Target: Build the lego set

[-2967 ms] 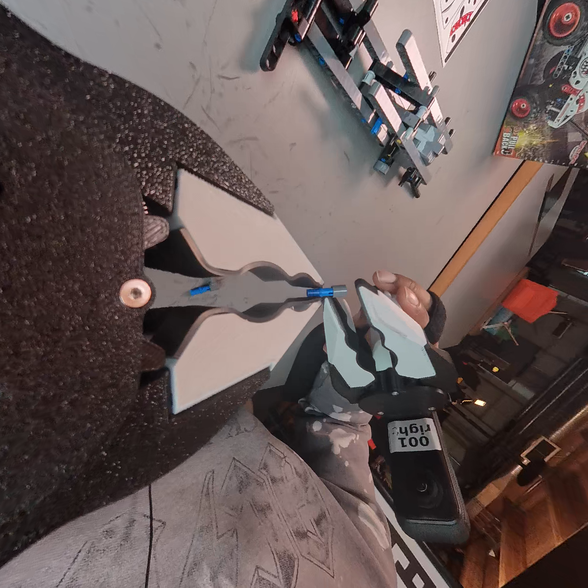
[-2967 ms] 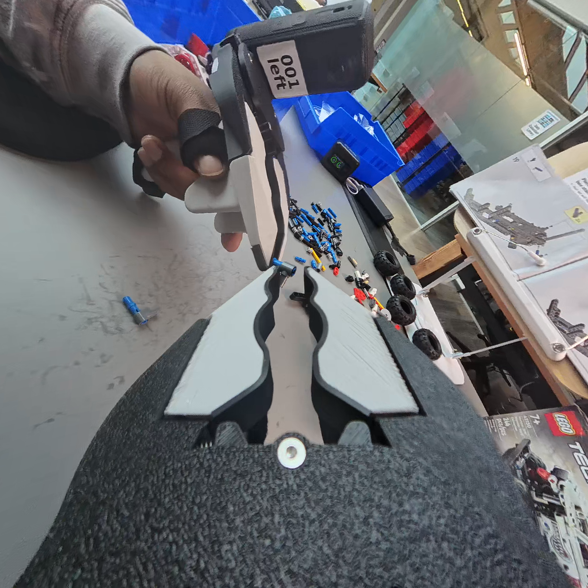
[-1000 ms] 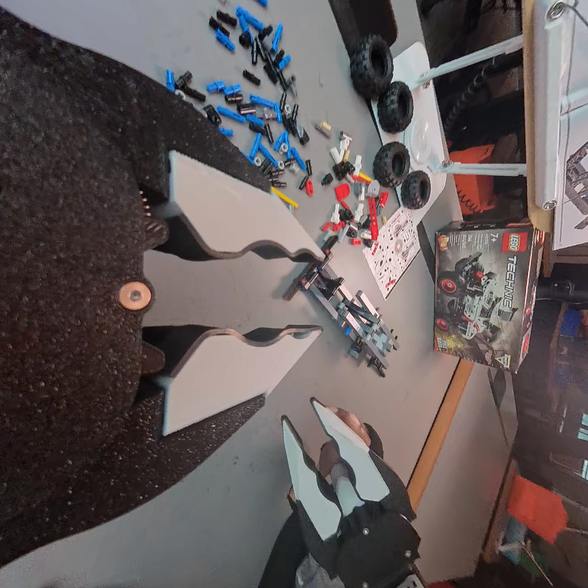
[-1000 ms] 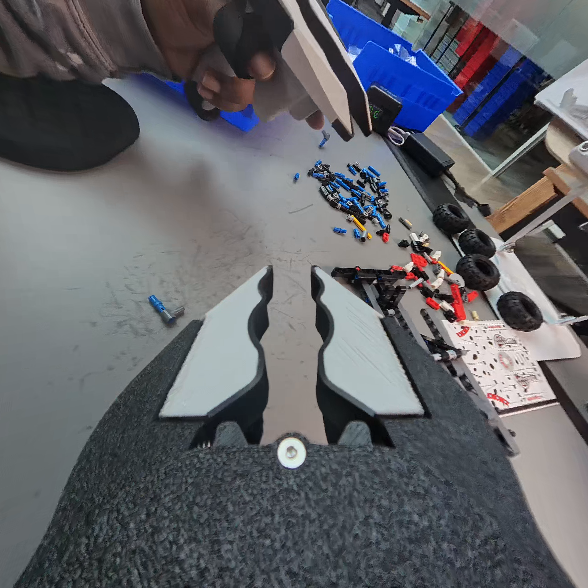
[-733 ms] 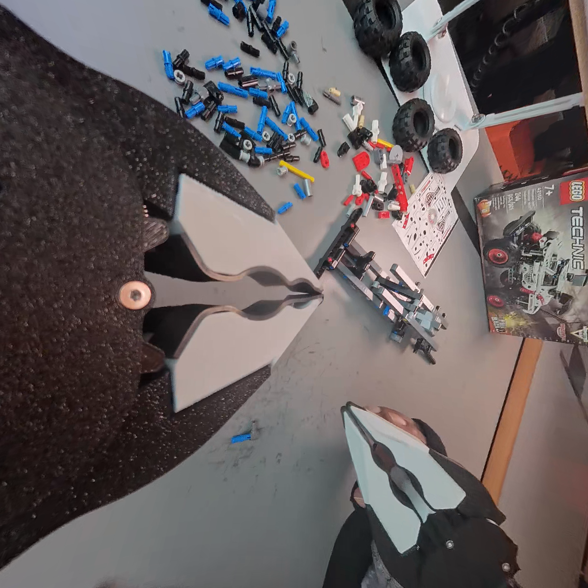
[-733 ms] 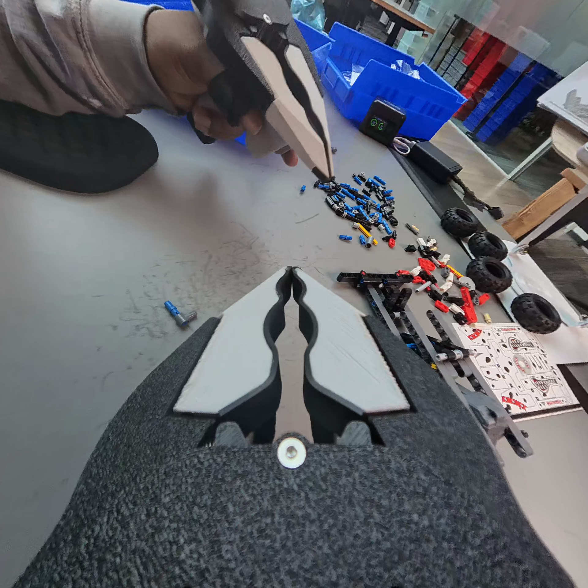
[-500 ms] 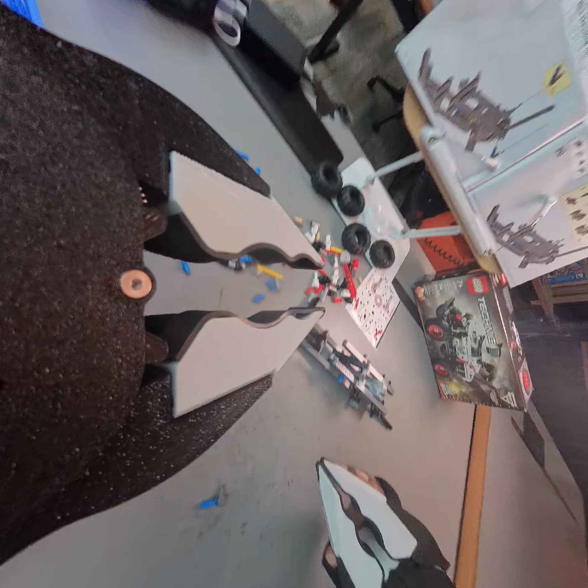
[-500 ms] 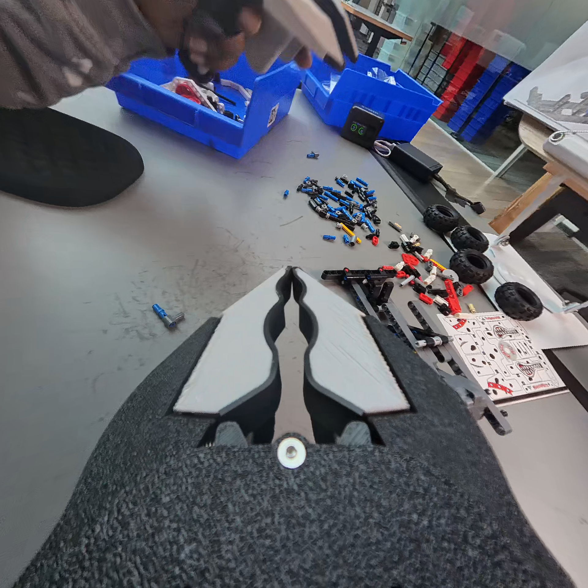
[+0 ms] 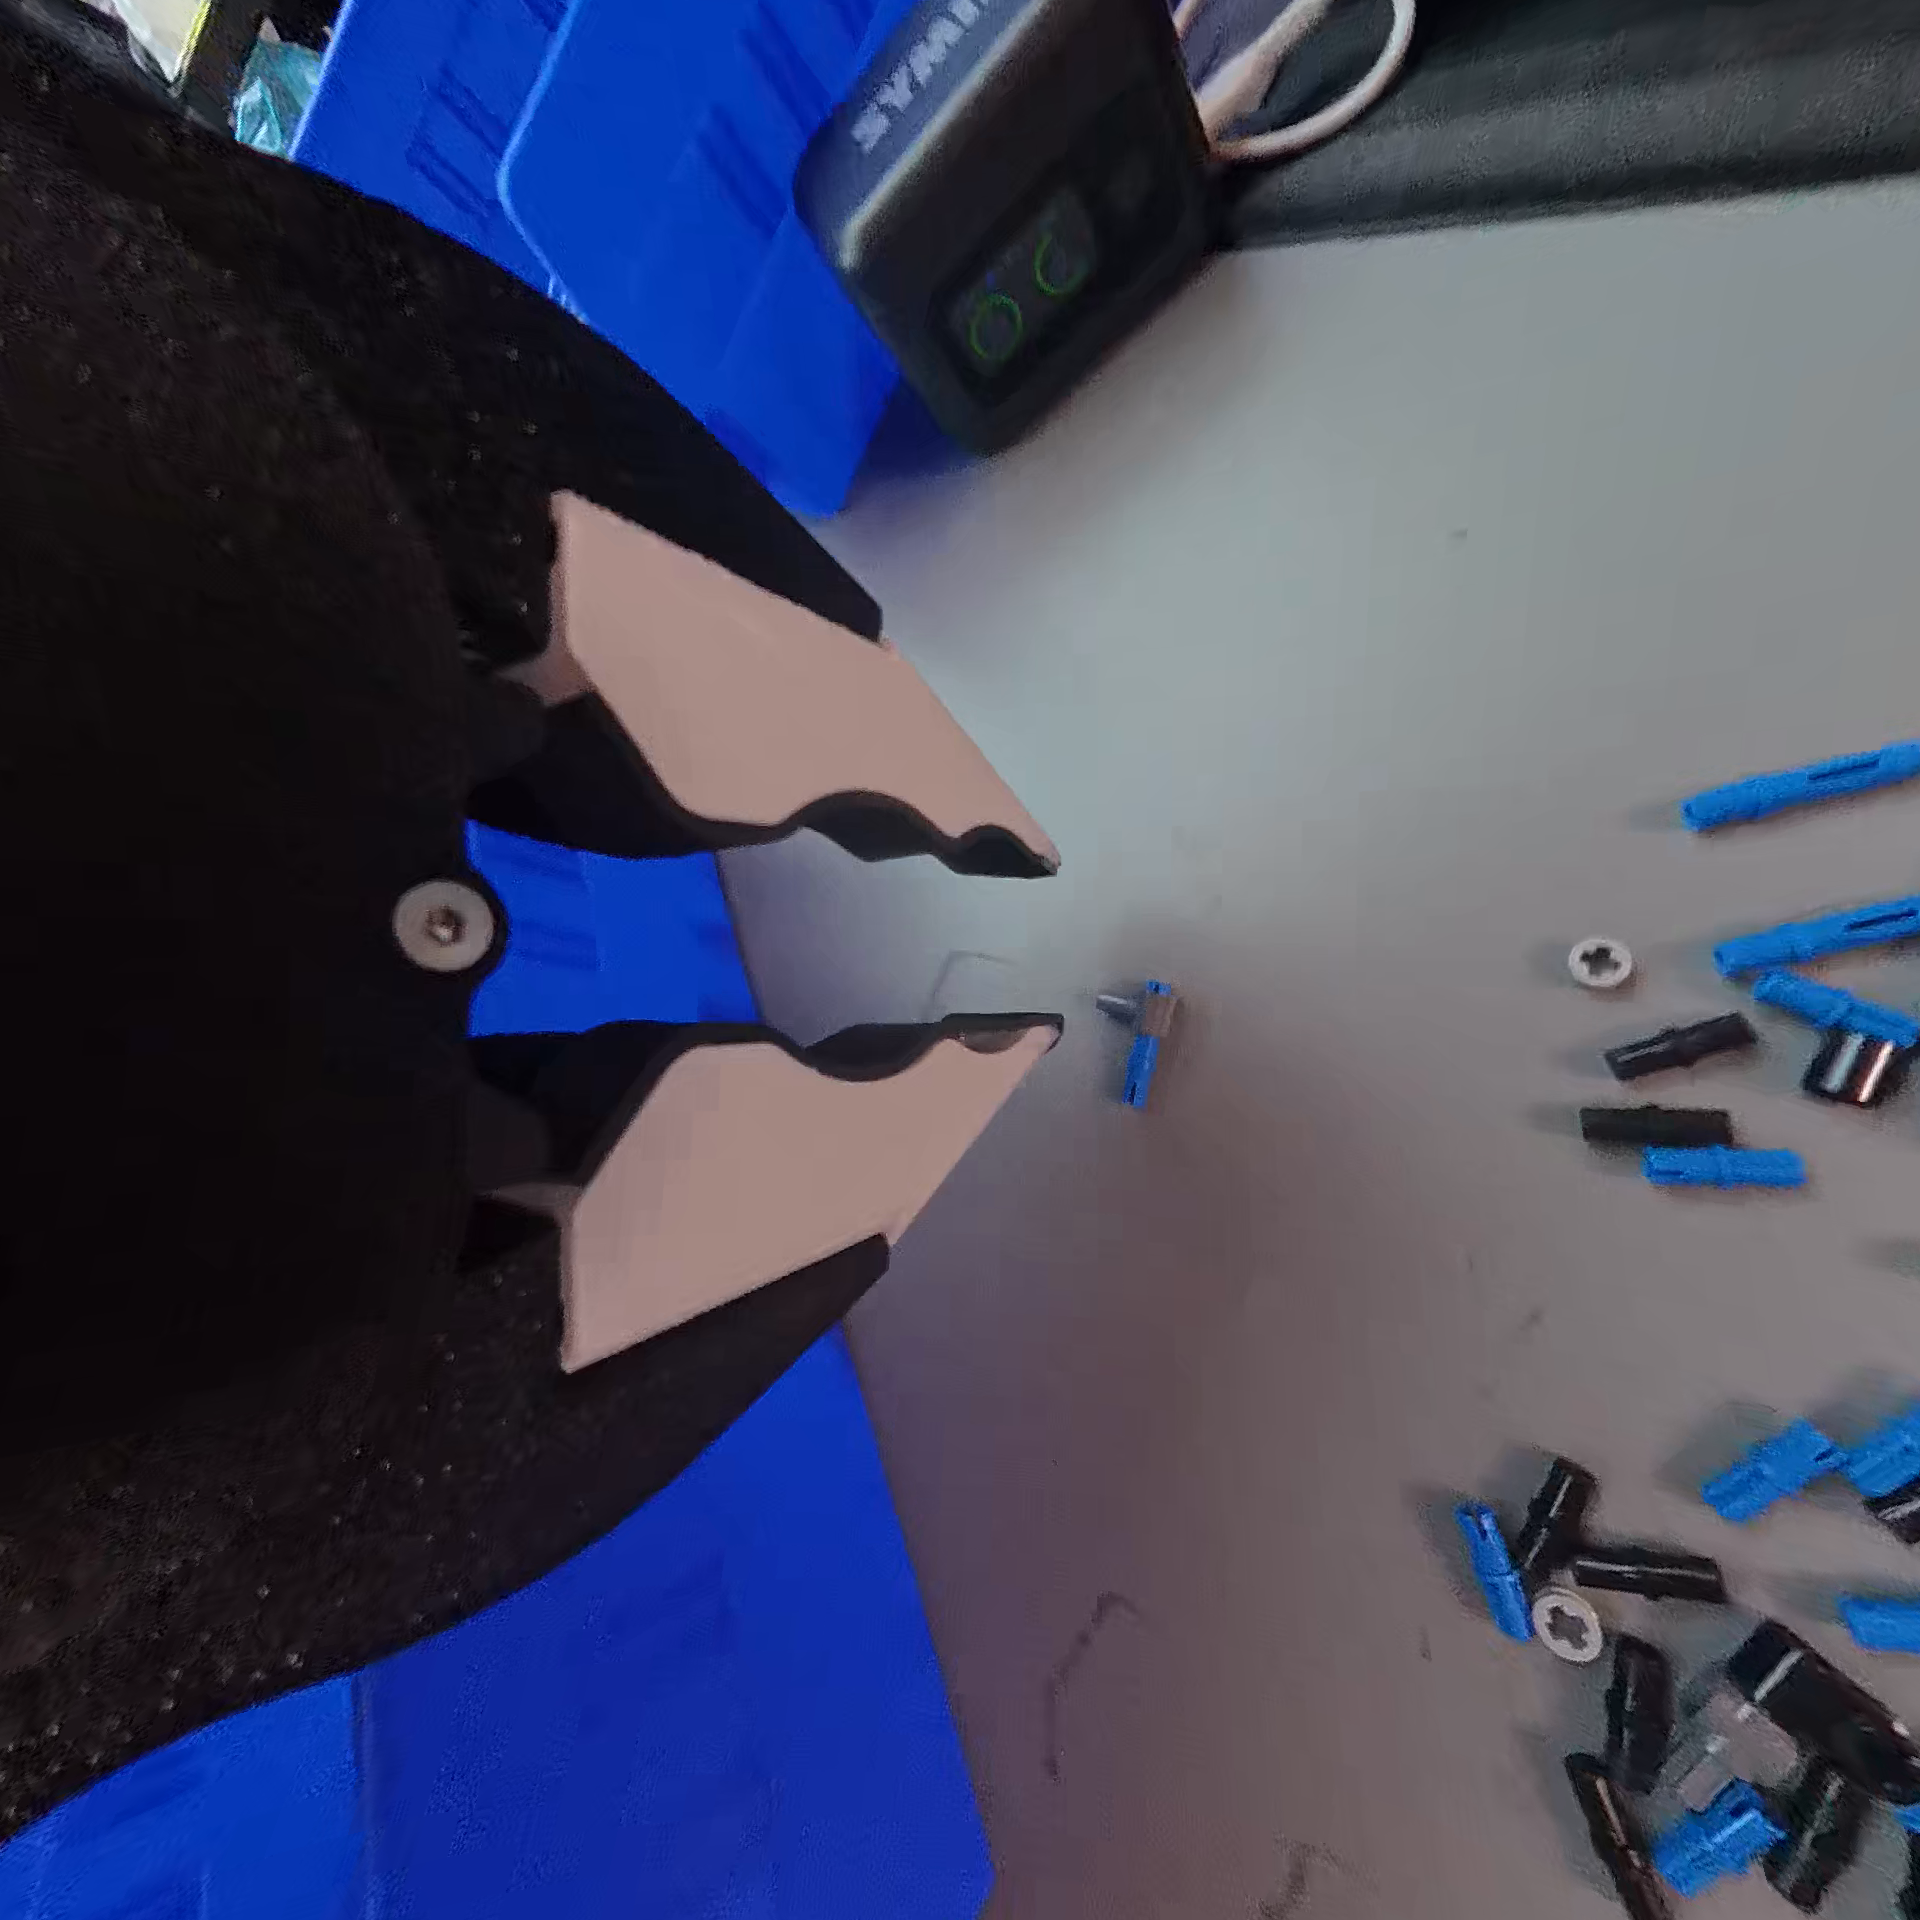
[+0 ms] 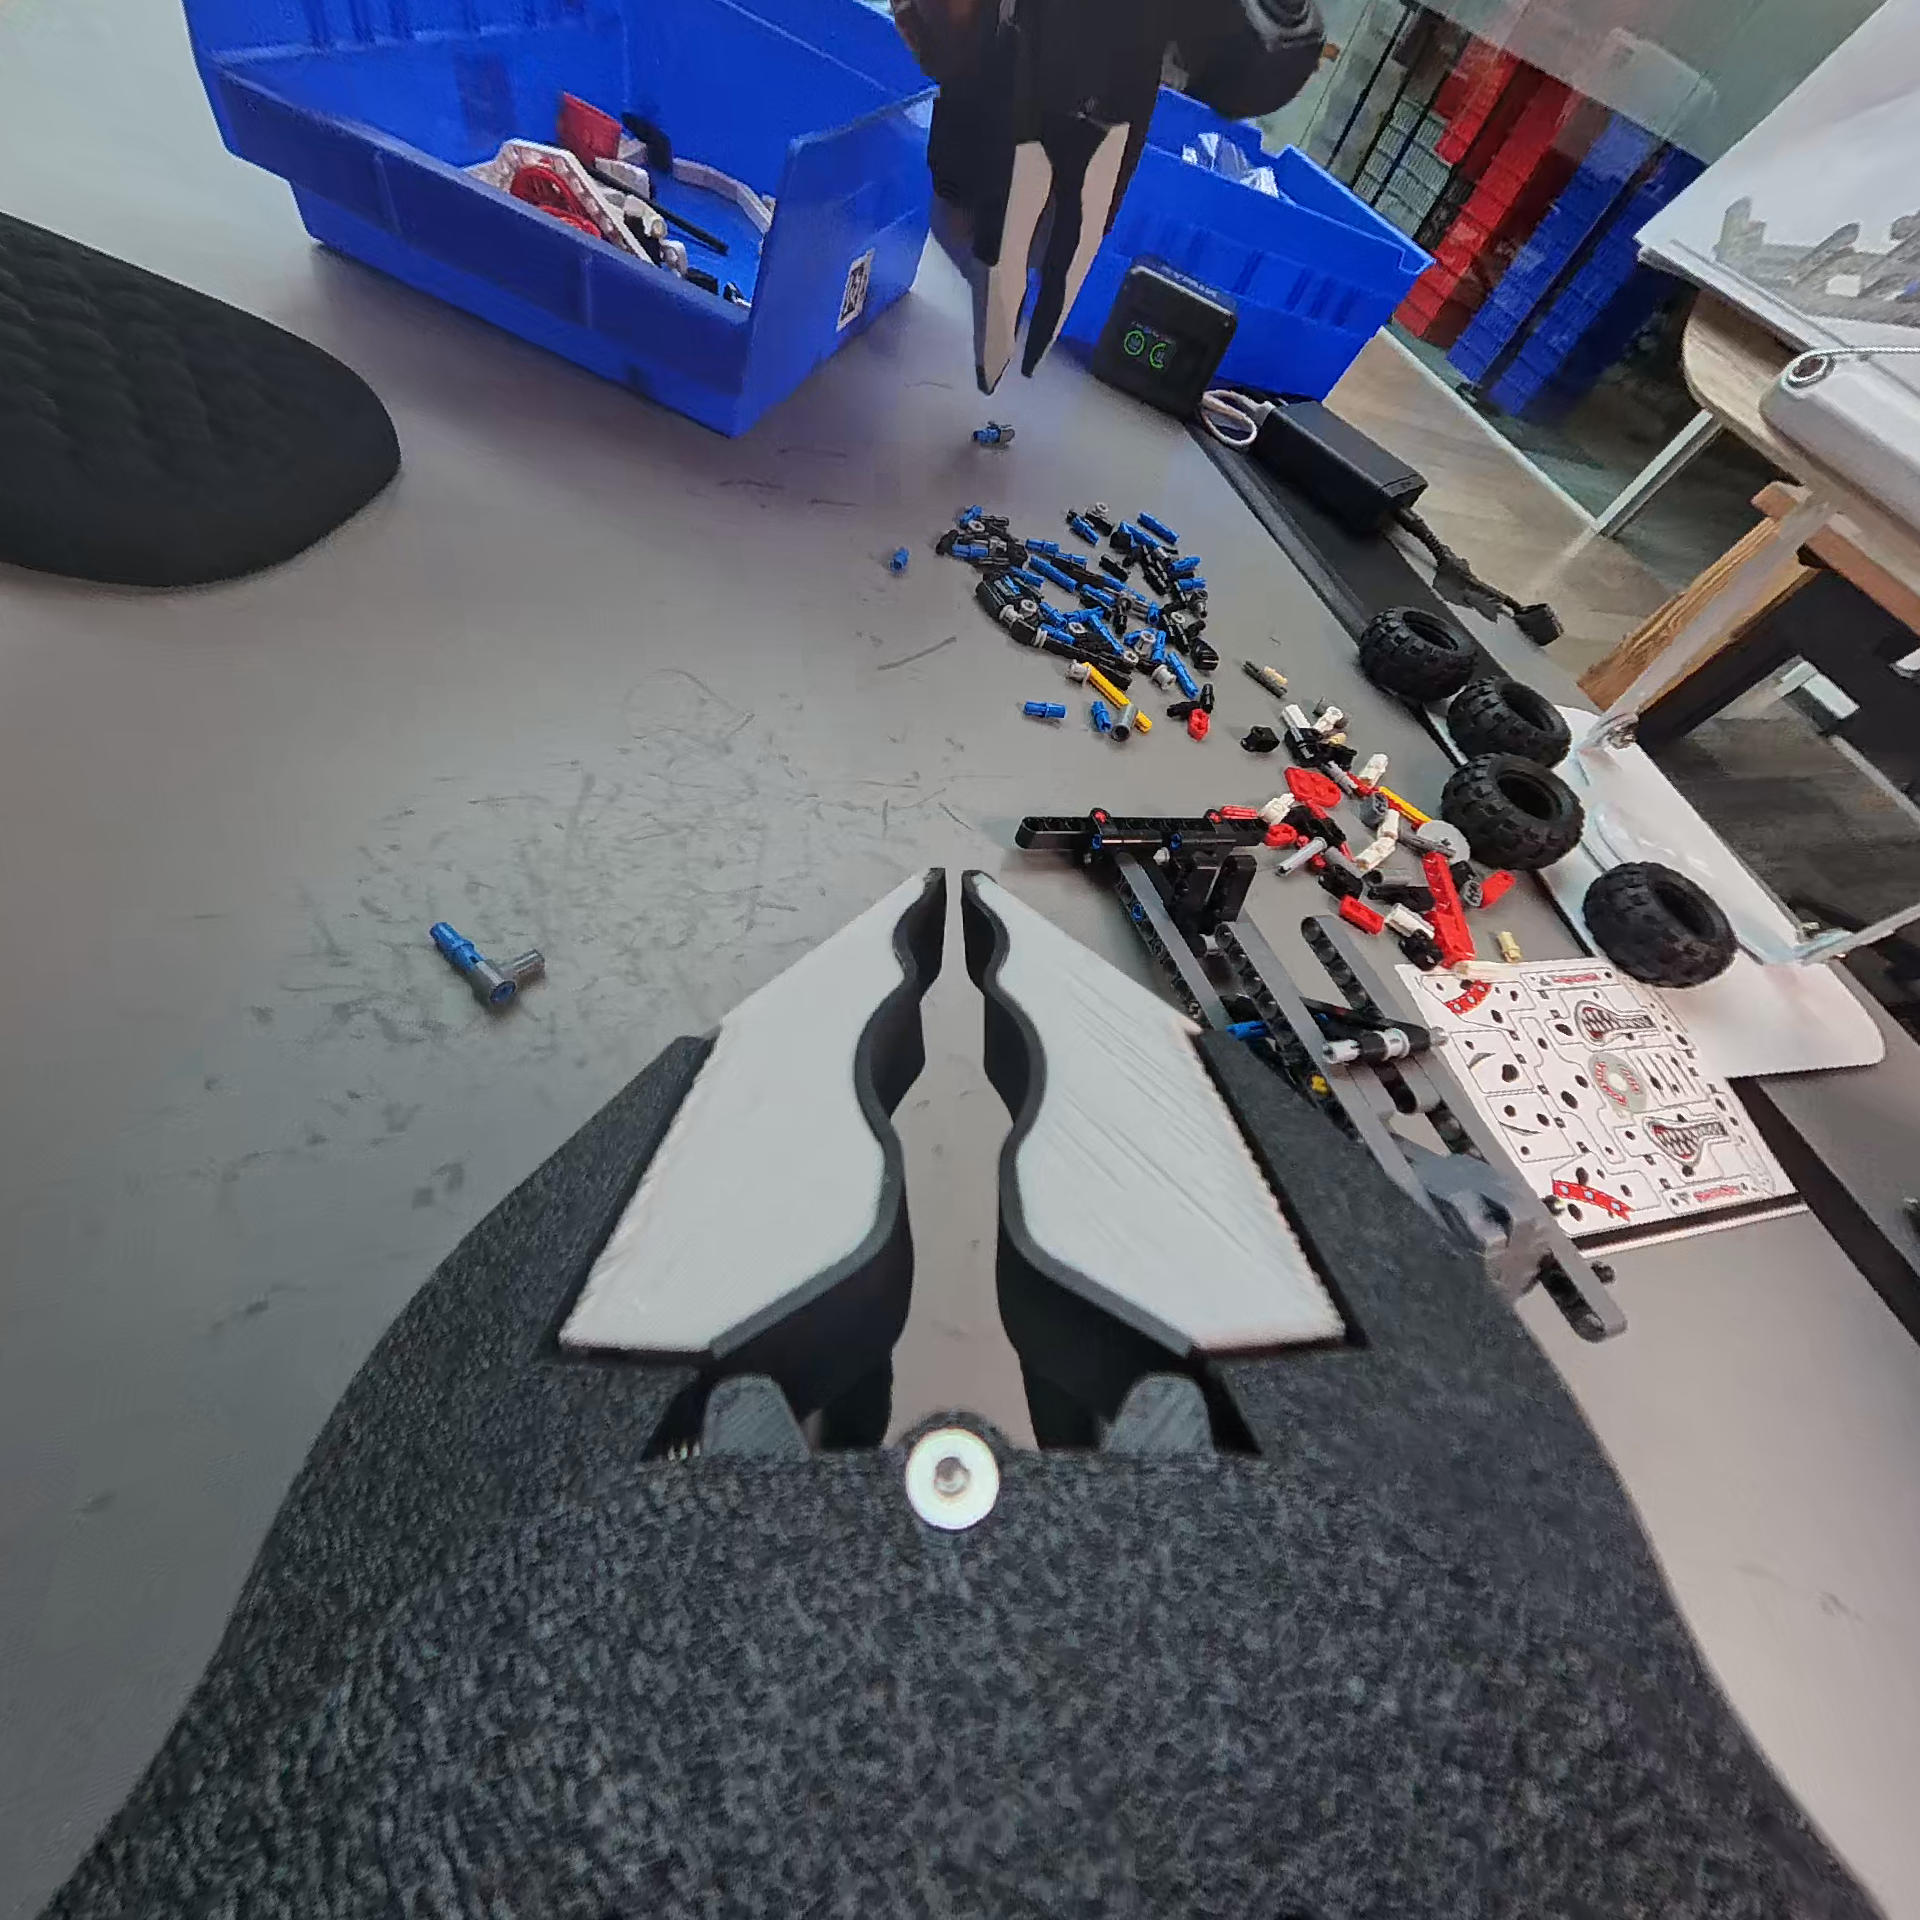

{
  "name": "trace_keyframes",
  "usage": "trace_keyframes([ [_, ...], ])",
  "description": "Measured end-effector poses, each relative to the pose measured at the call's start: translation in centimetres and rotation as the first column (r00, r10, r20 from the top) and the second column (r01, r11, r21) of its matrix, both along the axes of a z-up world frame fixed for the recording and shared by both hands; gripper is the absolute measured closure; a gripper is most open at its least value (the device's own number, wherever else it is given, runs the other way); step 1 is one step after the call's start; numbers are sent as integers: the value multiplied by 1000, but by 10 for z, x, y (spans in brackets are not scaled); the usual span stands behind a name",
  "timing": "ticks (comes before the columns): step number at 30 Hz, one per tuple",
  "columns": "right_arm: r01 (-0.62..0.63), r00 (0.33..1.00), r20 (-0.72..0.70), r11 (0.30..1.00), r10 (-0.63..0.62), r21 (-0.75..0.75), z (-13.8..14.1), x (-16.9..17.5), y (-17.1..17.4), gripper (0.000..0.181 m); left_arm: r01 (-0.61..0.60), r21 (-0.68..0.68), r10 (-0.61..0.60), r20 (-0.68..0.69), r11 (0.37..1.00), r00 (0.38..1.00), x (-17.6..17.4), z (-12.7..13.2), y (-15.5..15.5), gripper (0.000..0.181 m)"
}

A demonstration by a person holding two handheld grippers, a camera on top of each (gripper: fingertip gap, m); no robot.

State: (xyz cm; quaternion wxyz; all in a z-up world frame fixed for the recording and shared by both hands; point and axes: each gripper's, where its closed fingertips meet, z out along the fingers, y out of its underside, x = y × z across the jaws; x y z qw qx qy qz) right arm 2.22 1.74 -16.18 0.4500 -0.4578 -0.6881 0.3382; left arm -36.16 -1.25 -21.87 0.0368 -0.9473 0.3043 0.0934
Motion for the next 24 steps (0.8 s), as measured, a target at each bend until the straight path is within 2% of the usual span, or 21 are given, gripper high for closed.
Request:
trace_keyframes([
  [4,1,1000,7,999,-1,-38,-5,0,4,179,51,-80,-51,-9,995,999,5,-15,0,154],
  [10,-9,1000,18,999,10,-49,-10,1,6,181,35,-150,-23,81,988,996,16,-21,-3,175],
  [13,-13,1000,12,999,13,-50,-9,0,5,181,35,-142,-24,75,989,997,18,-20,-3,175],
  [15,-5,1000,-4,999,5,-40,-6,0,6,181,36,-73,-29,106,997,994,33,-12,6,175],
  [17,21,999,-48,999,-23,-37,3,-2,8,181,54,89,-68,167,995,984,66,12,26,175],
  [19,40,993,-106,997,-48,-73,15,-3,9,181,66,286,-143,259,956,955,120,46,43,175],
  [22,23,978,-203,989,-53,-148,37,-4,3,181,51,528,-292,386,848,875,212,90,51,175],
  [24,-54,963,-268,975,-6,-214,52,-2,-10,175,33,624,-403,462,781,790,273,107,42,176],
])
